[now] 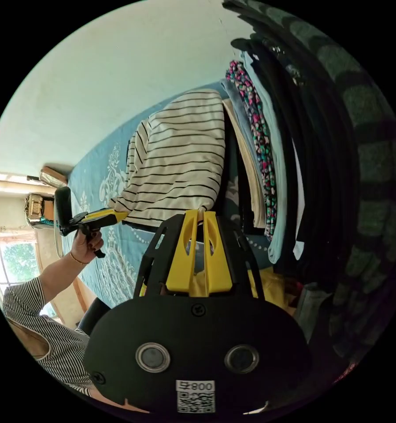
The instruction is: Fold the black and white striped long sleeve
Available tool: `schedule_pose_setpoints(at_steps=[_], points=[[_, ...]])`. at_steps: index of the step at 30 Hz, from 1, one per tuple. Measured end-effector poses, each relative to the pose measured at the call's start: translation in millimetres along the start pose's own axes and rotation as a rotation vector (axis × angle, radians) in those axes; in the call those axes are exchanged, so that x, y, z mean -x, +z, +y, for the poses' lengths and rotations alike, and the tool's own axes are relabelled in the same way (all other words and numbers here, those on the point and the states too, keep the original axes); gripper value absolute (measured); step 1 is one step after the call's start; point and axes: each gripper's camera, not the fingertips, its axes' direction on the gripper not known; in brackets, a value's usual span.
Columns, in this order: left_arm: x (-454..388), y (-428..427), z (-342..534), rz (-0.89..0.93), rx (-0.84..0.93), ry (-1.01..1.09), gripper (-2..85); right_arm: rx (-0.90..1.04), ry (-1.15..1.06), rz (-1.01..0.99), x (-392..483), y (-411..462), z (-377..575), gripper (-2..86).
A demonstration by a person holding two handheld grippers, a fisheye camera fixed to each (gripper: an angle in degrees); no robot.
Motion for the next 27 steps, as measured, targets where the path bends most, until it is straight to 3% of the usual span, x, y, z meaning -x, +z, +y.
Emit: schedule_pose_setpoints(at_steps=[9, 18, 21, 25, 27], points=[[-30.0, -9.2, -37.7, 0.076, -0.020, -0.057, 2.4, 0.062, -0.005, 0.060, -10.2, 44.7, -33.0, 4.7], [-96.8, -70.4, -42.8, 0.150, -0.109, -0.047, 0.4, -0.098, 0.025, 0.183, 23.6, 9.4, -27.5, 1.2], [-131.7, -83.3, -72.7, 0.100, -0.148, 0.036, 0.3, -0.138, -0.055, 0.145, 53.5, 10.1, -42.5, 0.5], [-155.3, -58.5, -105.4, -0.090, -0.034, 0.043, 0.2, 0.023, -0.081, 0.208, 73.6, 60.4, -76.3, 0.2], [-161.6, -49.6, -106.2, -0.100, 0.013, 0.043, 0.2, 0.086, -0.059, 0.205, 72.5, 78.0, -81.7, 0.2]])
